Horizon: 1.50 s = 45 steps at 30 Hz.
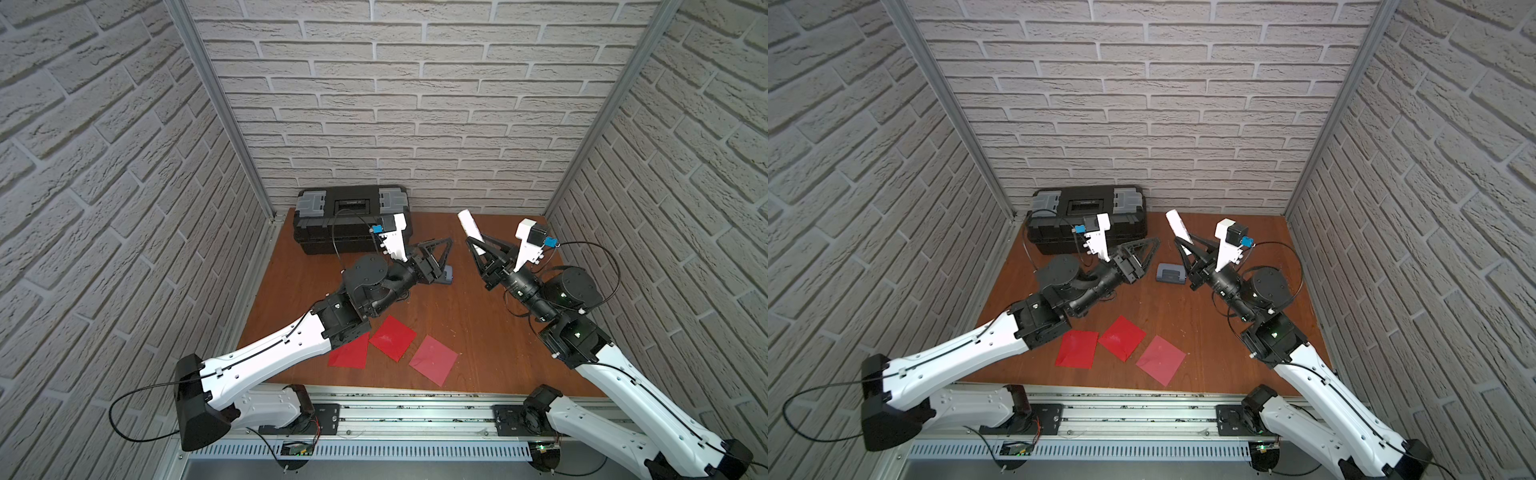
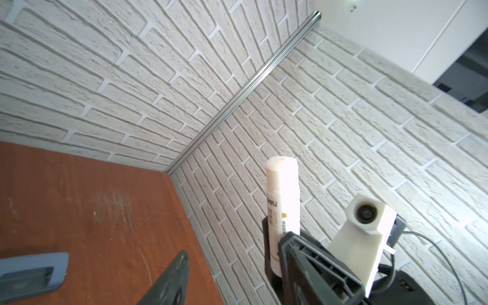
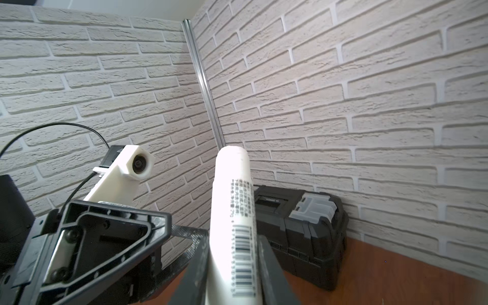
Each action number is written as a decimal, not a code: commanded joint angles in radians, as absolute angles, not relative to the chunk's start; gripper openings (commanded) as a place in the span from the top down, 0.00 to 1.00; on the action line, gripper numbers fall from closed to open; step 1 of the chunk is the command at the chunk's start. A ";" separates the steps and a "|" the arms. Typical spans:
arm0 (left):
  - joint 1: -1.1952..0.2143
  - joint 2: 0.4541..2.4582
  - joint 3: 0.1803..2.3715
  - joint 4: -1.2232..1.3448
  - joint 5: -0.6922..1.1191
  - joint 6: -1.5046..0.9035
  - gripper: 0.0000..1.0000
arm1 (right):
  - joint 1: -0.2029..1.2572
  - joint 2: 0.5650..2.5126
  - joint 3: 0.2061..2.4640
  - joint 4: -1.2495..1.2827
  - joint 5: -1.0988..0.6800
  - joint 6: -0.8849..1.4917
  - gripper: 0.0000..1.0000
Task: Seal the envelope with a glue stick
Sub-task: Screw the glue stick.
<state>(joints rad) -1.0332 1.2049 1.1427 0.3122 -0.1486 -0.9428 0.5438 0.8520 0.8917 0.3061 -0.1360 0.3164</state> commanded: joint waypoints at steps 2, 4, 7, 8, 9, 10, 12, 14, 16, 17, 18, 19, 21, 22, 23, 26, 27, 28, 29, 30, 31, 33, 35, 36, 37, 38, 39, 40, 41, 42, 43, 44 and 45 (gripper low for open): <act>-1.072 1.216 1.154 0.470 -0.085 -0.879 0.44 | 0.569 0.875 0.909 0.483 -0.171 0.272 0.97; -1.079 1.225 1.166 0.458 -0.092 -0.874 0.43 | 0.579 0.882 0.907 0.494 -0.174 0.270 0.97; -1.078 1.229 1.145 0.503 -0.099 -0.887 0.40 | 0.593 0.887 0.908 0.498 -0.176 0.261 0.97; -1.078 1.229 1.144 0.502 -0.109 -0.890 0.40 | 0.597 0.888 0.908 0.499 -0.181 0.258 0.97; -1.078 1.230 1.146 0.501 -0.115 -0.887 0.40 | 0.601 0.888 0.908 0.499 -0.183 0.254 0.97; -1.078 1.230 1.147 0.501 -0.118 -0.885 0.39 | 0.604 0.890 0.908 0.499 -0.187 0.251 0.97; -1.078 1.229 1.147 0.513 -0.119 -0.883 0.39 | 0.610 0.891 0.911 0.490 -0.195 0.242 0.97; -1.078 1.223 1.151 0.515 -0.118 -0.872 0.39 | 0.615 0.892 0.912 0.477 -0.196 0.234 0.97; -1.078 1.216 1.154 0.506 -0.128 -0.860 0.39 | 0.620 0.891 0.907 0.481 -0.200 0.229 0.97; -1.078 1.212 1.157 0.499 -0.133 -0.855 0.38 | 0.622 0.891 0.906 0.482 -0.205 0.227 0.97; -1.077 1.211 1.160 0.496 -0.134 -0.850 0.38 | 0.624 0.892 0.906 0.482 -0.208 0.225 0.97; -1.077 1.214 1.166 0.493 -0.132 -0.847 0.38 | 0.626 0.894 0.907 0.481 -0.210 0.224 0.97; -1.076 1.219 1.176 0.489 -0.128 -0.844 0.38 | 0.629 0.897 0.908 0.479 -0.219 0.221 0.97; -1.075 1.223 1.180 0.485 -0.124 -0.842 0.39 | 0.630 0.897 0.910 0.477 -0.222 0.219 0.97; -1.075 1.224 1.184 0.484 -0.124 -0.841 0.40 | 0.632 0.898 0.910 0.475 -0.224 0.217 0.97; -1.071 1.221 1.185 0.484 -0.130 -0.833 0.40 | 0.636 0.894 0.911 0.458 -0.224 0.212 0.97; -1.069 1.217 1.187 0.481 -0.134 -0.828 0.39 | 0.637 0.890 0.909 0.454 -0.223 0.209 0.97; -1.068 1.214 1.187 0.474 -0.140 -0.824 0.40 | 0.638 0.888 0.907 0.454 -0.224 0.205 0.97; -1.066 1.209 1.187 0.466 -0.147 -0.820 0.40 | 0.640 0.885 0.906 0.454 -0.225 0.202 0.97; -1.065 1.207 1.190 0.461 -0.149 -0.818 0.40 | 0.640 0.884 0.904 0.454 -0.225 0.200 0.97; -1.062 1.206 1.192 0.458 -0.150 -0.816 0.40 | 0.641 0.882 0.905 0.453 -0.224 0.198 0.97; -1.059 1.210 1.198 0.452 -0.145 -0.816 0.41 | 0.643 0.884 0.907 0.452 -0.232 0.195 0.97; -1.057 1.216 1.203 0.449 -0.137 -0.819 0.43 | 0.645 0.889 0.910 0.453 -0.242 0.192 0.97; -1.057 1.216 1.204 0.448 -0.136 -0.823 0.43 | 0.647 0.892 0.911 0.451 -0.250 0.189 0.97; -1.055 1.217 1.203 0.451 -0.136 -0.825 0.44 | 0.647 0.893 0.911 0.451 -0.251 0.188 0.97; -1.054 1.217 1.203 0.450 -0.135 -0.827 0.46 | 0.648 0.894 0.910 0.451 -0.251 0.187 0.97; -1.052 1.214 1.205 0.444 -0.136 -0.826 0.47 | 0.648 0.894 0.908 0.451 -0.251 0.187 0.97; -1.052 1.211 1.203 0.444 -0.138 -0.825 0.47 | 0.649 0.893 0.907 0.452 -0.253 0.185 0.97; -1.049 1.207 1.203 0.443 -0.138 -0.825 0.48 | 0.650 0.893 0.907 0.451 -0.256 0.185 0.97; -1.048 1.203 1.202 0.442 -0.137 -0.824 0.48 | 0.652 0.892 0.905 0.451 -0.259 0.184 0.97; -1.048 1.201 1.202 0.444 -0.132 -0.822 0.49 | 0.652 0.892 0.905 0.451 -0.258 0.183 0.97; -1.049 1.202 1.206 0.441 -0.126 -0.819 0.52 | 0.652 0.892 0.905 0.450 -0.258 0.182 0.97; -1.047 1.203 1.209 0.437 -0.123 -0.819 0.54 | 0.653 0.892 0.906 0.449 -0.256 0.182 0.97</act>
<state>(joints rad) -1.0542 1.2266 1.1767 0.4149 -0.1326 -0.8360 0.6430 0.8997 0.8917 0.4118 -0.2447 0.1967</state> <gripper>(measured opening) 0.473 0.262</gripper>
